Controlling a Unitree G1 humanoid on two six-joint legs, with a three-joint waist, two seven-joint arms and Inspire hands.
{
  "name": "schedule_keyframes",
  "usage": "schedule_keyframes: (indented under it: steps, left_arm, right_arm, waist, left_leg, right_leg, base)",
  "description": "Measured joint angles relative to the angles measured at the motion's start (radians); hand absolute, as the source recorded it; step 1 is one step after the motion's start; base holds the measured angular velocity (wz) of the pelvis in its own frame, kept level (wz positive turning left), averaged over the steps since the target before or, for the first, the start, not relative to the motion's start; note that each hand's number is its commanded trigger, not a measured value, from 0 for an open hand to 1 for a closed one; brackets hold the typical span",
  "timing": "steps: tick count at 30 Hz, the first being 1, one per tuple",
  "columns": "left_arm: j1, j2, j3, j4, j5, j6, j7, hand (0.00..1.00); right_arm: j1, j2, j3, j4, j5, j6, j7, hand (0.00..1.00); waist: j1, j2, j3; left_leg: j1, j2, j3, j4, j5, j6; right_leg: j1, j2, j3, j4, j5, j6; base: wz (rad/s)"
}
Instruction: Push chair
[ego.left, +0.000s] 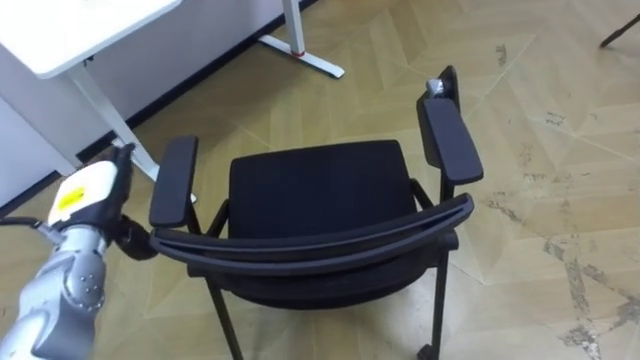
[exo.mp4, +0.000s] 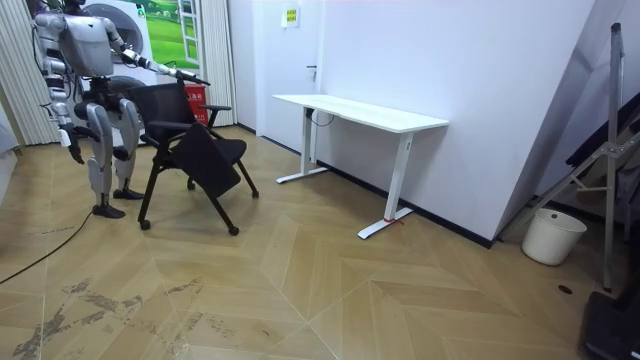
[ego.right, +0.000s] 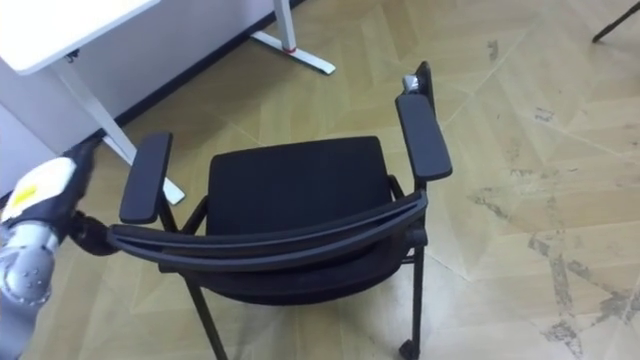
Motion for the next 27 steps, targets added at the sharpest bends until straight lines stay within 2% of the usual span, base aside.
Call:
schedule_keyframes:
  steps: [1, 4, 7, 10, 15, 27]
  left_arm:
    - [0.001, 0.009, -0.025, -0.012, 0.026, 0.002, -0.023, 0.0]
    - [0.001, 0.036, -0.053, -0.015, 0.052, 0.014, -0.07, 0.0]
    - [0.001, 0.043, -0.062, -0.021, 0.052, 0.037, -0.129, 0.0]
    - [0.001, 0.061, -0.069, -0.064, 0.054, 0.055, -0.205, 0.0]
    - [0.001, 0.117, -0.087, -0.148, 0.054, 0.074, -0.325, 0.0]
    - [0.019, 0.132, -0.087, -0.223, 0.068, 0.124, -0.557, 0.0]
  right_arm:
    - [0.0, -0.008, 0.009, 0.0, 0.0, -0.004, 0.0, 0.0]
    - [-0.011, -0.032, 0.033, 0.001, -0.002, -0.011, -0.001, 0.0]
    - [-0.015, -0.042, 0.036, 0.003, 0.0, -0.019, -0.009, 0.0]
    - [-0.021, -0.042, 0.036, 0.002, -0.001, -0.019, -0.017, 0.0]
    - [-0.029, -0.043, 0.036, 0.002, 0.002, -0.019, -0.024, 0.0]
    - [-0.029, -0.045, 0.035, 0.002, -0.001, -0.018, -0.004, 0.0]
  waist:
    - [-0.006, 0.003, -0.0002]
    - [-0.017, 0.017, -0.0084]
    - [-0.025, 0.022, -0.012]
    - [-0.024, 0.018, -0.0091]
    - [-0.026, 0.006, -0.0002]
    - [-0.044, 0.012, 0.0021]
  left_leg:
    - [-0.004, 0.0, 0.0, 0.001, 0.0, 0.0]
    - [-0.017, 0.0, -0.001, 0.004, 0.0, 0.0]
    - [-0.015, 0.001, -0.002, 0.004, 0.0, 0.0]
    - [-0.015, 0.001, -0.002, 0.004, 0.0, 0.0]
    - [-0.016, 0.001, -0.007, 0.005, 0.0, 0.0]
    - [-0.019, 0.001, -0.012, 0.006, 0.0, 0.0]
  right_leg:
    - [-0.003, 0.0, 0.0, 0.0, 0.0, 0.0]
    - [-0.016, 0.0, 0.001, 0.002, 0.001, -0.001]
    - [-0.014, 0.001, 0.0, 0.002, 0.001, -0.001]
    - [-0.014, 0.0, 0.0, 0.002, 0.001, -0.001]
    - [-0.012, -0.002, -0.003, 0.003, 0.001, -0.001]
    - [-0.012, -0.002, -0.001, 0.001, 0.001, -0.001]
  base:
    - [0.0]
    - [0.0]
    - [0.0]
    - [0.0]
    - [0.0]
    - [0.01]
